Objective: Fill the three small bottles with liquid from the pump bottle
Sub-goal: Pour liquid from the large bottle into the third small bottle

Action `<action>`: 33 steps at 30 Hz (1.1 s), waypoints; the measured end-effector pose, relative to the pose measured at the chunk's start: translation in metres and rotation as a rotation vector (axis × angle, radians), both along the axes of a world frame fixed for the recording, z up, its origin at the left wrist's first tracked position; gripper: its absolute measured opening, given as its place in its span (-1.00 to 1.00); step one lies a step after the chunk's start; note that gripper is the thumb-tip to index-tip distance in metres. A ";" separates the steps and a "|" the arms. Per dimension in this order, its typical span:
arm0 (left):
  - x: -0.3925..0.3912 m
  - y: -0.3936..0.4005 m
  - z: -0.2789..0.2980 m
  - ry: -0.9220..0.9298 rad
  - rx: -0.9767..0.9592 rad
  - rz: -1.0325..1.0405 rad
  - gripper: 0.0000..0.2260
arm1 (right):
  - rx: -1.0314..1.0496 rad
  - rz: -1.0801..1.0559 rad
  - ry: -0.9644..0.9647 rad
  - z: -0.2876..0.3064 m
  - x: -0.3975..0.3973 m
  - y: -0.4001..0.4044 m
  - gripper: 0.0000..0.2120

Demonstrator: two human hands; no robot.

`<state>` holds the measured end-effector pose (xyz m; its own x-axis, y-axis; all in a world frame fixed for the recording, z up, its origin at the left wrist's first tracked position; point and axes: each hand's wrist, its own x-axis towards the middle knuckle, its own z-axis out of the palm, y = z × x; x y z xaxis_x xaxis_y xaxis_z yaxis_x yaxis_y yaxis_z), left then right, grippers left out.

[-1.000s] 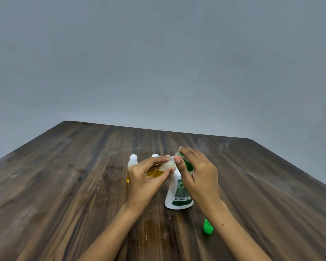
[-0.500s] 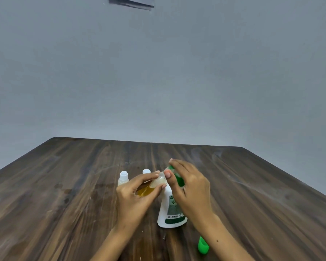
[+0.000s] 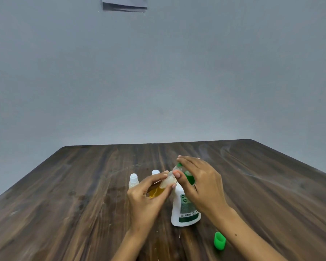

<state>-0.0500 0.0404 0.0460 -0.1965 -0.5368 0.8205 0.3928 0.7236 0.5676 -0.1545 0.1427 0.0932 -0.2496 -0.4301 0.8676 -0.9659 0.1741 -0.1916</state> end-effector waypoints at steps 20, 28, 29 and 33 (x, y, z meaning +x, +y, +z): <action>0.001 0.000 0.000 0.010 0.002 -0.019 -0.79 | 0.031 -0.006 0.041 0.004 -0.002 0.004 -0.31; 0.000 -0.001 -0.001 0.010 -0.016 -0.005 -0.81 | 0.034 -0.006 -0.005 -0.004 0.003 0.004 -0.32; 0.000 -0.001 -0.001 0.010 -0.013 -0.006 -0.80 | 0.039 -0.006 0.014 0.000 0.002 0.005 -0.32; 0.001 -0.001 -0.001 0.006 0.015 -0.015 -0.79 | 0.052 -0.002 0.043 0.004 0.001 0.006 -0.30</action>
